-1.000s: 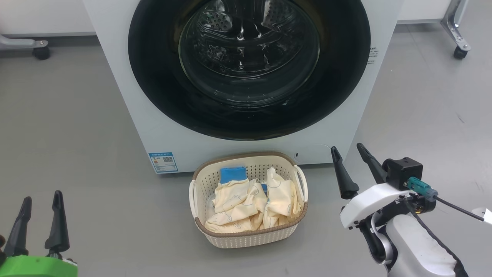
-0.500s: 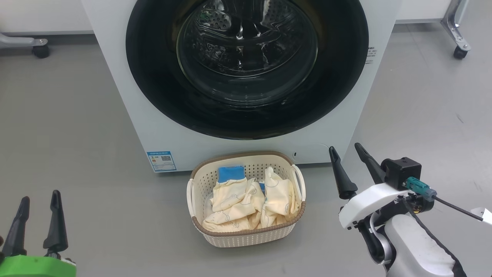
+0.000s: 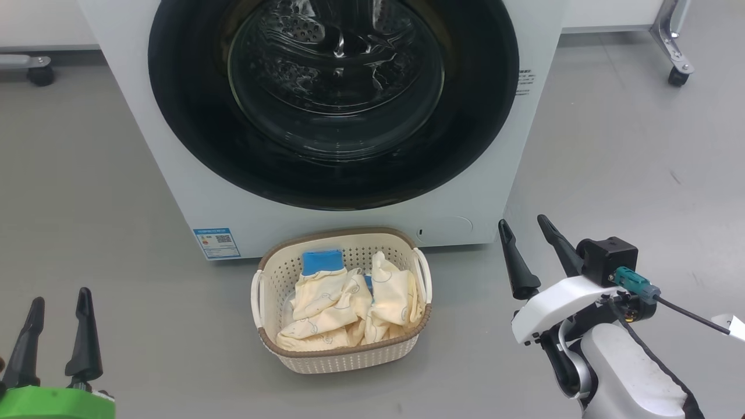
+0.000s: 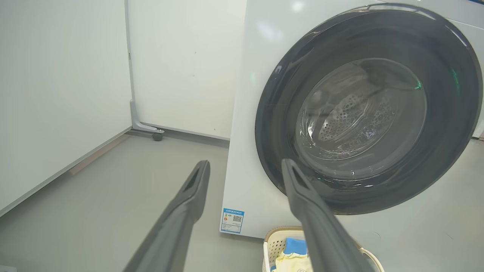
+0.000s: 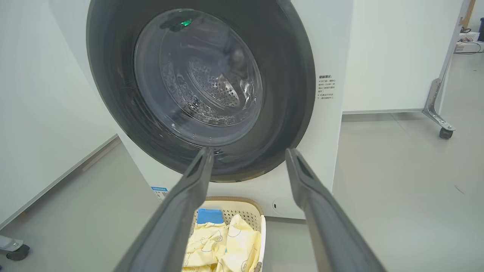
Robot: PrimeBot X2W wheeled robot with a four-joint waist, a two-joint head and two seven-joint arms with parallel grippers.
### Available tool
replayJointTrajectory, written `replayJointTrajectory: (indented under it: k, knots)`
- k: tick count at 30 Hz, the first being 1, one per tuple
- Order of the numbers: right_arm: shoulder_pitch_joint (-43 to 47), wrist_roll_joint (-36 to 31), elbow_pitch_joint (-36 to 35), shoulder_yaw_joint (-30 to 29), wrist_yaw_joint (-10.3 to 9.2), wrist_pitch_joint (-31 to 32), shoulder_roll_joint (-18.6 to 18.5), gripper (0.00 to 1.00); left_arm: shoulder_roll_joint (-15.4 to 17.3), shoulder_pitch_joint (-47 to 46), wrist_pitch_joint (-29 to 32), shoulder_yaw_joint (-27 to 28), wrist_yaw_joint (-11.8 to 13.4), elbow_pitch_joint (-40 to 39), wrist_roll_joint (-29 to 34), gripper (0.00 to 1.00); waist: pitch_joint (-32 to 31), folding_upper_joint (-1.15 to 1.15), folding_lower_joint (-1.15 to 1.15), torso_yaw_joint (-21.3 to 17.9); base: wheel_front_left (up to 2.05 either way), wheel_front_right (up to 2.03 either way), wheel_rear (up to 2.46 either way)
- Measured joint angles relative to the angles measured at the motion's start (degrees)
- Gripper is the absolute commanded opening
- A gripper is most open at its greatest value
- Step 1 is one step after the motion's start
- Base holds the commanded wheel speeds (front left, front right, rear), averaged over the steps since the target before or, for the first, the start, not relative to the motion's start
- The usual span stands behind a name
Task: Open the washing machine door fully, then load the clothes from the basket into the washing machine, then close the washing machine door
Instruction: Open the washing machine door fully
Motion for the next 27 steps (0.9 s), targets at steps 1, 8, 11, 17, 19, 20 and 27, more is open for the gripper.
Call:
replayJointTrajectory:
  k: [1,8,11,17,19,20,27]
  knots:
    - [-0.01,0.00,0.01,-0.07,0.00,0.00,0.07,1.00,0.00,0.00,0.00,0.00,0.00,0.00,0.00,1.00,0.01,0.00,0.00,-0.01,0.80,0.80,-1.61]
    - [-0.01,-0.26,0.05,-0.52,0.15,-0.01,0.16,1.00,-0.33,0.00,0.00,-0.04,0.00,-0.26,-0.21,1.00,0.06,0.00,0.00,-0.03,0.82,0.81,-1.63]
    - [-0.01,-0.44,0.07,-0.66,0.16,-0.01,0.18,1.00,-0.32,0.00,0.00,-0.04,0.00,-0.34,-0.24,1.00,0.11,0.00,0.00,-0.02,0.71,0.71,-1.43]
    - [-0.01,-0.59,0.14,-1.03,0.16,-0.01,0.25,1.00,-0.31,0.00,0.00,-0.03,0.00,-0.43,-0.26,1.00,0.14,0.00,0.00,0.01,0.62,0.62,-1.23]
    - [-0.01,-0.74,0.15,-1.15,0.18,-0.01,0.33,1.00,-0.31,0.00,0.00,-0.03,0.00,-0.48,-0.27,1.00,0.12,0.00,0.00,0.02,0.53,0.53,-1.07]
    - [-0.01,-0.91,0.16,-1.20,0.23,-0.01,0.36,1.00,-0.30,0.00,0.00,-0.03,0.00,-0.49,-0.27,1.00,0.11,0.00,0.00,0.02,0.50,0.50,-0.99]
    - [-0.01,-1.12,0.25,-1.66,0.52,0.00,0.46,1.00,-0.30,0.00,0.00,-0.03,0.00,-0.56,-0.27,1.00,-0.05,0.00,0.00,0.06,0.40,0.40,-0.80]
